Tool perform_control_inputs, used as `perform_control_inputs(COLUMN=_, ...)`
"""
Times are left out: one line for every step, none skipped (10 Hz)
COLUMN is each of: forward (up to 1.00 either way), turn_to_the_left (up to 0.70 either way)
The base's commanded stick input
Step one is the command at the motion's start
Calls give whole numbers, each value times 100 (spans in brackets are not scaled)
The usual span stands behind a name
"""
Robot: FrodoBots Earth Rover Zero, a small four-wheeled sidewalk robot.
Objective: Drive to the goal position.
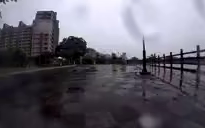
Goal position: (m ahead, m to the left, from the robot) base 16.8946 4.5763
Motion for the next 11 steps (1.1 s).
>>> perform_control_inputs(forward=100, turn_to_the_left=0)
perform_control_inputs(forward=100, turn_to_the_left=0)
perform_control_inputs(forward=100, turn_to_the_left=0)
perform_control_inputs(forward=100, turn_to_the_left=0)
perform_control_inputs(forward=100, turn_to_the_left=0)
perform_control_inputs(forward=100, turn_to_the_left=0)
perform_control_inputs(forward=100, turn_to_the_left=0)
perform_control_inputs(forward=100, turn_to_the_left=0)
perform_control_inputs(forward=100, turn_to_the_left=0)
perform_control_inputs(forward=100, turn_to_the_left=0)
perform_control_inputs(forward=100, turn_to_the_left=0)
